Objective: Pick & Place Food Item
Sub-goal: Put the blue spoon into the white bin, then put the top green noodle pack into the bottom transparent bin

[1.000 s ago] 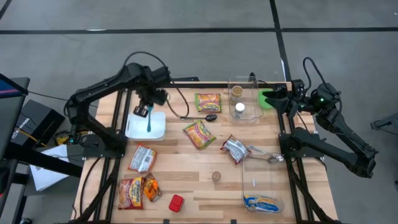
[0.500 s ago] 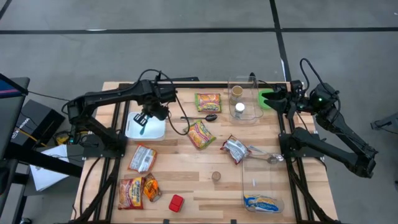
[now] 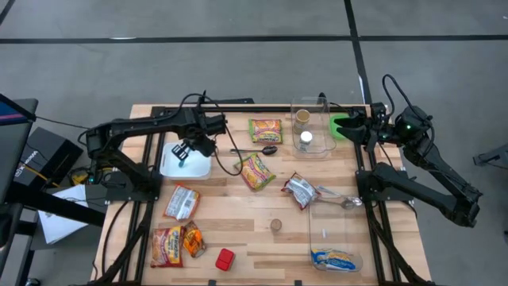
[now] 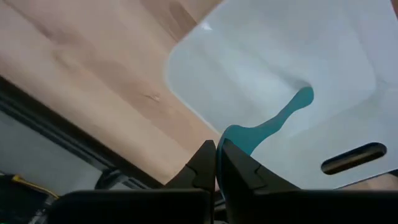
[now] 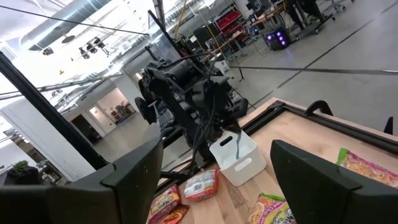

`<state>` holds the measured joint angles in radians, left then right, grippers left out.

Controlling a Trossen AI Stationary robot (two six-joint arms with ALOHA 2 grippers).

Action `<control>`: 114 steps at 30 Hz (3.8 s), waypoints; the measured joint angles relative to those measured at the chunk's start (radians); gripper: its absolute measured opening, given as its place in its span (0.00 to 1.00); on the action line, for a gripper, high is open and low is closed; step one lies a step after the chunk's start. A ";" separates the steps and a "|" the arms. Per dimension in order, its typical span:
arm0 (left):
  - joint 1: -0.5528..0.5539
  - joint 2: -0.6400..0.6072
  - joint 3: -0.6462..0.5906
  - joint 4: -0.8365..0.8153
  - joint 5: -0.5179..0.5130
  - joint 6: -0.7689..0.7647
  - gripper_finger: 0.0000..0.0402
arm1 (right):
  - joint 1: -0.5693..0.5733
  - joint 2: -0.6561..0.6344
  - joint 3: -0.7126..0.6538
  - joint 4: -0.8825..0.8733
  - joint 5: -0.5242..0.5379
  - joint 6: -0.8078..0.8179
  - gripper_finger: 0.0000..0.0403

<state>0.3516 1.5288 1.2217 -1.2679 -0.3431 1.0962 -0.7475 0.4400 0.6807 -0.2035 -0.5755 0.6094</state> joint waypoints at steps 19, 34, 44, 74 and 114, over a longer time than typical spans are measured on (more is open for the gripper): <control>-0.027 0.000 -0.014 -0.033 0.092 -0.038 0.02 | -0.002 0.000 0.000 0.000 0.004 -0.008 0.72; -0.040 0.000 -0.014 -0.008 0.127 -0.092 0.21 | -0.001 0.000 0.000 0.001 0.004 -0.011 0.72; -0.042 -0.099 -0.014 0.135 0.023 -0.144 0.33 | -0.001 0.000 0.000 0.001 0.004 -0.011 0.72; 0.026 0.007 -0.013 1.141 0.077 -1.818 0.38 | -0.008 0.000 0.000 0.011 0.035 0.019 0.72; -0.004 0.474 -0.014 1.190 0.107 -2.231 0.39 | -0.009 0.000 0.000 -0.006 0.026 0.027 0.72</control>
<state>0.3481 2.0031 1.2079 -0.0781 -0.2359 -1.1347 -0.7569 0.4400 0.6811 -0.2097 -0.5499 0.6365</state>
